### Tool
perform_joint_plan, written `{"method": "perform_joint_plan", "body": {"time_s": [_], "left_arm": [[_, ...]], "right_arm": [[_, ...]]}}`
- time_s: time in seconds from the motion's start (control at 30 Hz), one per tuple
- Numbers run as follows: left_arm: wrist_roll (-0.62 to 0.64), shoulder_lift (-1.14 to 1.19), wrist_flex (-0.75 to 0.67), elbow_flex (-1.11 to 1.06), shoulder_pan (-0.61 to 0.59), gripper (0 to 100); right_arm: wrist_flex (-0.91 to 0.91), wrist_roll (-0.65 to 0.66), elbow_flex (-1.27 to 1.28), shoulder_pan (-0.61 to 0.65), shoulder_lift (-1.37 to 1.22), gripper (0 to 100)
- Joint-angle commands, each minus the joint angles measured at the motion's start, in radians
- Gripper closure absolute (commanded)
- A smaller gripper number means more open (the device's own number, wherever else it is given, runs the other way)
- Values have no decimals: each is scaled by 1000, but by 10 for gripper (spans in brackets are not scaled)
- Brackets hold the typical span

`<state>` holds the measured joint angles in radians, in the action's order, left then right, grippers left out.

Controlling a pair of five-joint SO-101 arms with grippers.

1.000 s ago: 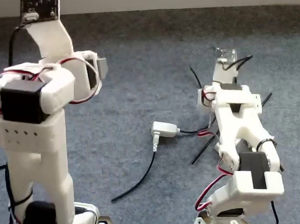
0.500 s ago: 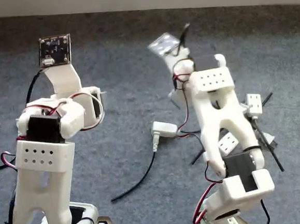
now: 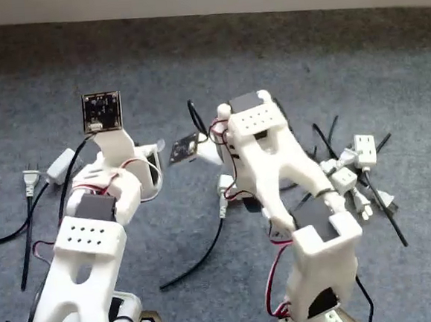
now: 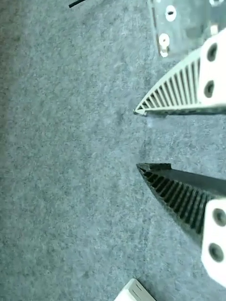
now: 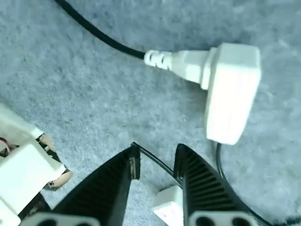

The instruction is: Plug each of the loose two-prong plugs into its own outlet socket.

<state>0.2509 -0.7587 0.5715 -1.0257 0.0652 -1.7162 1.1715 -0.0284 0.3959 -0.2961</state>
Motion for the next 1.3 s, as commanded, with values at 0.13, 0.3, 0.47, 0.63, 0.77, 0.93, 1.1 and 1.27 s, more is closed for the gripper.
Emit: {"method": "perform_joint_plan", "body": {"time_s": [0.13, 0.3, 0.47, 0.63, 0.77, 0.93, 1.1, 1.27], "left_arm": [[8, -18, -278, -124, -91, 825], [114, -18, -281, -124, -171, 825], [163, -16, -281, -124, -220, 825], [166, -16, -305, -140, -219, 825], [166, -16, -402, -194, -219, 825], [167, -16, -417, -203, -216, 825], [166, -16, -417, -203, -213, 825], [166, -16, -417, -205, -213, 825]], "right_arm": [[91, 11, -50, 59, -180, 868], [188, 11, -48, 51, -245, 872], [211, 11, -50, 45, -288, 920], [200, 11, -84, 24, -263, 981], [134, 8, -205, -16, -232, 981], [24, -32, -463, -82, -209, 981], [-44, -40, -633, -104, -209, 981], [-38, -157, -642, -87, -209, 843]]}}
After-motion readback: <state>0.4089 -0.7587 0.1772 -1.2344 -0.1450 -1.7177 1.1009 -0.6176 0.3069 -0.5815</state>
